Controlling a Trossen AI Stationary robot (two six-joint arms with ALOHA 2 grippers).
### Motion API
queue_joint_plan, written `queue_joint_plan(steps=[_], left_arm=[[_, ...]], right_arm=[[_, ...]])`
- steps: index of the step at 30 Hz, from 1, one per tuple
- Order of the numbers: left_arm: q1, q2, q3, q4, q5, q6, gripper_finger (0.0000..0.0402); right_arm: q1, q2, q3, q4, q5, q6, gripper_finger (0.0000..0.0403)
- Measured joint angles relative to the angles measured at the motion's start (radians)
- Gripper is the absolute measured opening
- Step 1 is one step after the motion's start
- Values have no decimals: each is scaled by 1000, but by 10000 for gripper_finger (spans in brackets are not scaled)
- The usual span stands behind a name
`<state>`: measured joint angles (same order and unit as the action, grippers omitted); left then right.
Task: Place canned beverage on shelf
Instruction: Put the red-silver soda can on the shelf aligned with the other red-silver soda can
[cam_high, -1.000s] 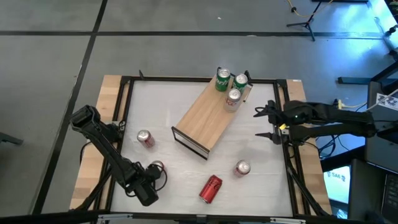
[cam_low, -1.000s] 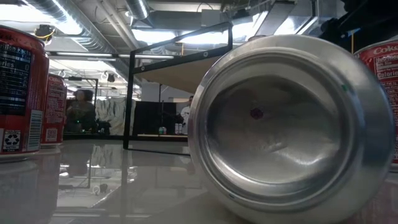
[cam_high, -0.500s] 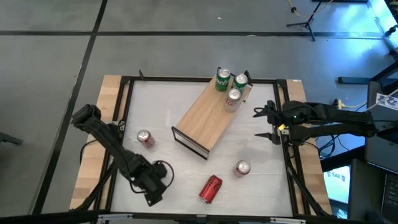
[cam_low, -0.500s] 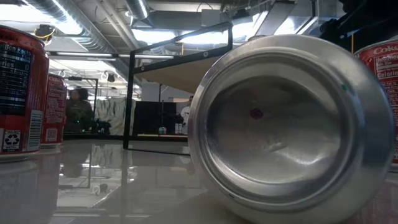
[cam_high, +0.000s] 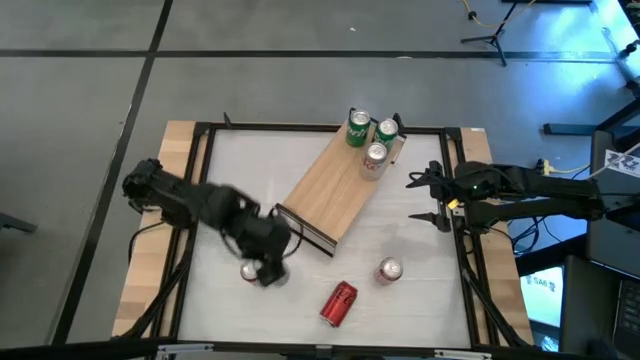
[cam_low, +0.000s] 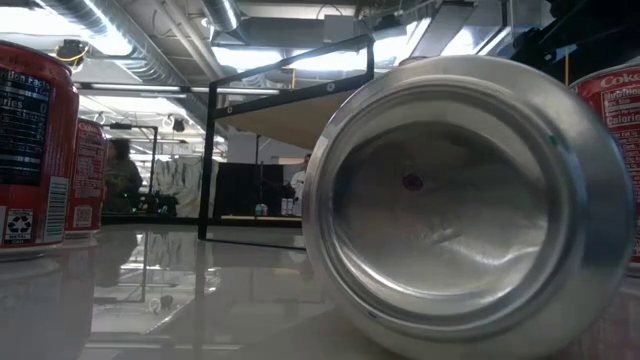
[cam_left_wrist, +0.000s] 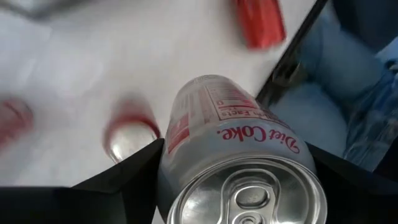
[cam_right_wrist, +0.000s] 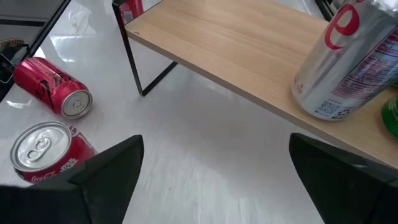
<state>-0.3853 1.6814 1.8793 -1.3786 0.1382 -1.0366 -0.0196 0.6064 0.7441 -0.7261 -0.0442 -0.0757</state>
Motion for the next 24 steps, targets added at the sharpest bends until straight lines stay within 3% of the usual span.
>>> queue_joint_plan(steps=[13, 24], left_arm=[[386, 0, 54, 16, -27, 387, 289], [622, 12, 55, 210, -16, 577, 289]], right_arm=[[0, 0, 0, 0, 0, -7, 397], [0, 0, 0, 0, 0, -8, 397]])
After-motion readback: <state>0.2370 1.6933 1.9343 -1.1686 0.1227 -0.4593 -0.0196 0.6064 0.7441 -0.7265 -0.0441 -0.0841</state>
